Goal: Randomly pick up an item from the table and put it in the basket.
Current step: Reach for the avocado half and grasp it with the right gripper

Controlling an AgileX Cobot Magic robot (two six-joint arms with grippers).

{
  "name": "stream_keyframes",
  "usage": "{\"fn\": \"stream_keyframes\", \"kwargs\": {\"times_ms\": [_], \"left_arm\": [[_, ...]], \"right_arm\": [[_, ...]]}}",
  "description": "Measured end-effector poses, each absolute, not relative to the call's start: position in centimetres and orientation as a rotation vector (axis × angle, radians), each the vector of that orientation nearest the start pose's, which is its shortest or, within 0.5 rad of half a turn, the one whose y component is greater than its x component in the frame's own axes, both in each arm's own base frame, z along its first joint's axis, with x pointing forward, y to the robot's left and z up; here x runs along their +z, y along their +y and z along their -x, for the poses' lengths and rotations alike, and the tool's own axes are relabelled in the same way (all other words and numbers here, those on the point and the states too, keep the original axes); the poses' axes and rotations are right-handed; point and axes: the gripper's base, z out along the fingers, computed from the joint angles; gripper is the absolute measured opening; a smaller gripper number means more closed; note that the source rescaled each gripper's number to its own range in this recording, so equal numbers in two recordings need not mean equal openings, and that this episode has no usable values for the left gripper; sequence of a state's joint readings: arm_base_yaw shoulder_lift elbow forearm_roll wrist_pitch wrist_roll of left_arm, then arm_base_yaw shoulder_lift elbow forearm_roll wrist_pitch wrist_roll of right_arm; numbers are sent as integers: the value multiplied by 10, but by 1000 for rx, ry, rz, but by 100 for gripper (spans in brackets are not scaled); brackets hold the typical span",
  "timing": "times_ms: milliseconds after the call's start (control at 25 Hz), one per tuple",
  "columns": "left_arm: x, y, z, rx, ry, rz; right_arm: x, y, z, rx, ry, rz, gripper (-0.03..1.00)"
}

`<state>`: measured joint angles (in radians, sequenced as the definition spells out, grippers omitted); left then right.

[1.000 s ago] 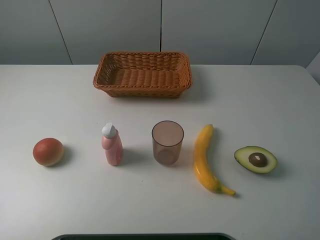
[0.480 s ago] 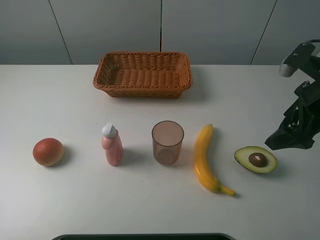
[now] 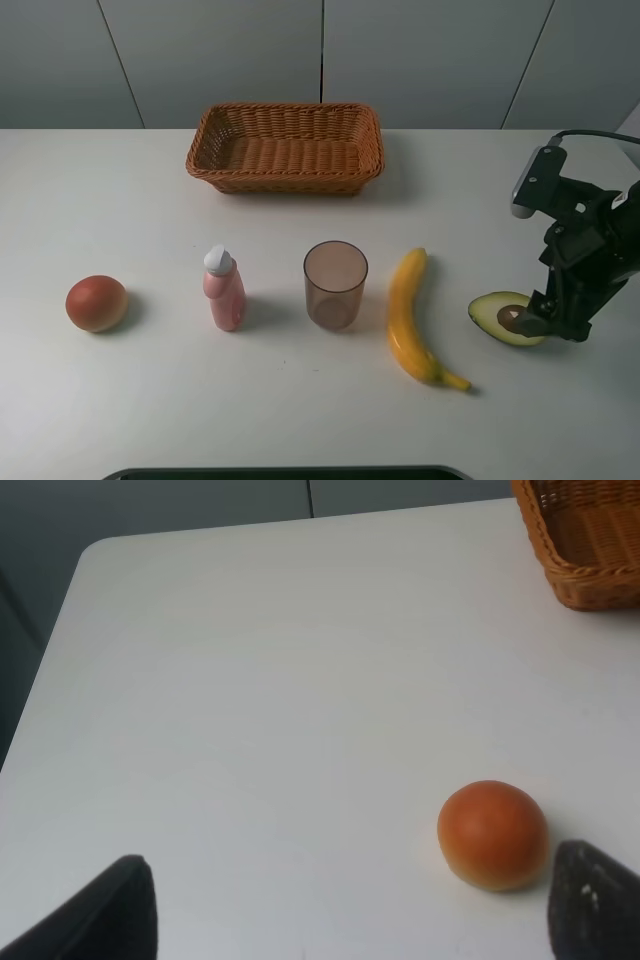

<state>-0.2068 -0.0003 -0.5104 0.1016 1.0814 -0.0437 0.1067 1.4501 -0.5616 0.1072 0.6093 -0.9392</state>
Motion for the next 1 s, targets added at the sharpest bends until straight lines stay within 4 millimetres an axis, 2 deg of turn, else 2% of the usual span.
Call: {"fn": "stream_keyframes", "kwargs": {"times_ms": [480,840,880,920,960,1000], "left_arm": [[279,9,5,-34,2044,-160],[279,9,5,-35,2044,-158],[279,9,5,-35,2044,-158],[279,9,5,-35,2044,-158],[279,9,5,-35,2044,-158],[279,9,5,-35,2044,-158]], "right_arm": [[107,44,-216,65,2686,1476,100],[101,45,-218,67,2696,1460,98],[101,45,-218,67,2698,1457,89],[101,45,-218,67,2702,1450,71],[101,45,-218,67,2705,1444,48],[101,45,-218,68,2709,1436,15]]}}
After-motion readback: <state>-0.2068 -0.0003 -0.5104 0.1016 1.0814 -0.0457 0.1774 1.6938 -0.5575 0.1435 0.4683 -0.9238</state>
